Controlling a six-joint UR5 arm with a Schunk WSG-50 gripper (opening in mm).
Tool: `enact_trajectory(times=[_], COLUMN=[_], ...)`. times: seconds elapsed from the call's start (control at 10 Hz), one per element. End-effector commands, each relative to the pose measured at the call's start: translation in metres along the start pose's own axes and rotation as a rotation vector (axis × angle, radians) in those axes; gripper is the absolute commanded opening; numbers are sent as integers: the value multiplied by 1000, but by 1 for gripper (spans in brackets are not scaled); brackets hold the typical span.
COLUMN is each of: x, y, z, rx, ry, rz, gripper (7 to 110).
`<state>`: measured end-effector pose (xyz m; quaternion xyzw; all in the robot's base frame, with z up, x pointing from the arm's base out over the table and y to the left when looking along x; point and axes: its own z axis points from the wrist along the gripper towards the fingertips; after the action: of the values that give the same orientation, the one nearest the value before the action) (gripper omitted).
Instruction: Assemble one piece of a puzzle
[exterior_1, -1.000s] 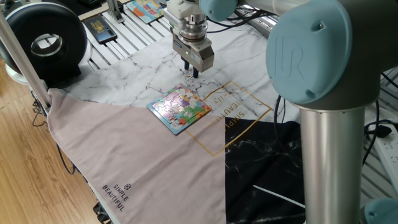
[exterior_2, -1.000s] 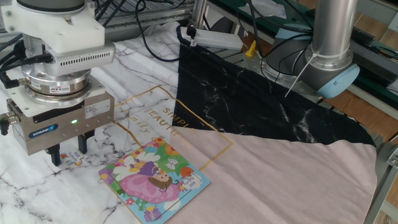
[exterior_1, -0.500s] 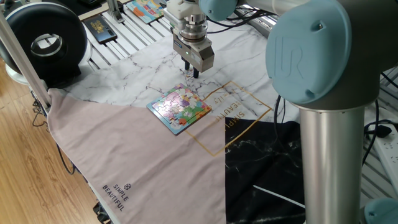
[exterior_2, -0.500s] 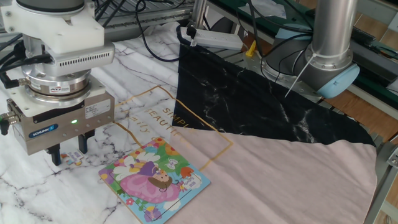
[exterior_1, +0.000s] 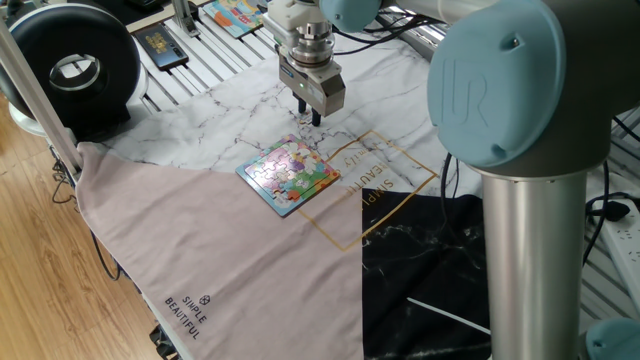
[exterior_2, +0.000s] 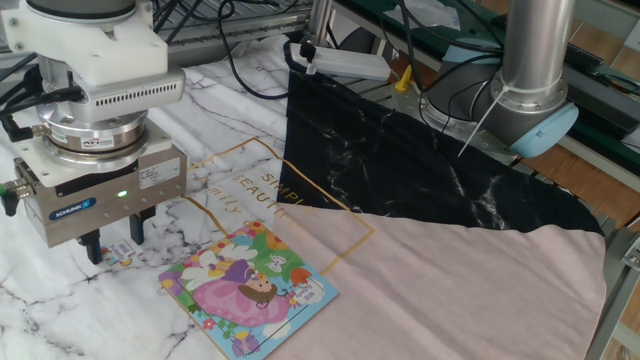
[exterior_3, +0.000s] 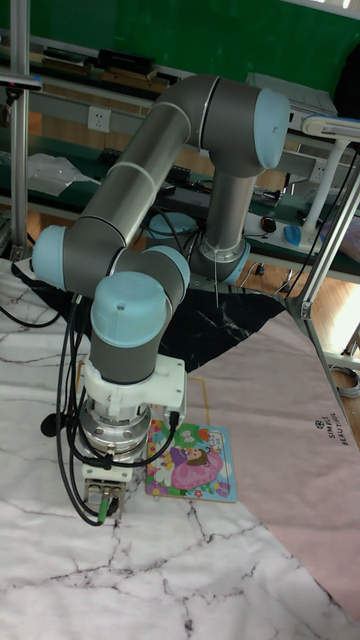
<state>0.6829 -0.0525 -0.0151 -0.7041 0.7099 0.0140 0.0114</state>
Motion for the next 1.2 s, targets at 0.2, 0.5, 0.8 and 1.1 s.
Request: enact_trajectory(times=[0.2, 0.5, 0.8, 1.1], x=[1, 2, 4, 4], y=[-2, -2, -2, -3], z=[0, 0, 0, 1], rx=[6, 6, 9, 10], ry=[-2, -4, 7, 10], rz=[5, 9, 14, 14], gripper=[44, 44, 44, 44])
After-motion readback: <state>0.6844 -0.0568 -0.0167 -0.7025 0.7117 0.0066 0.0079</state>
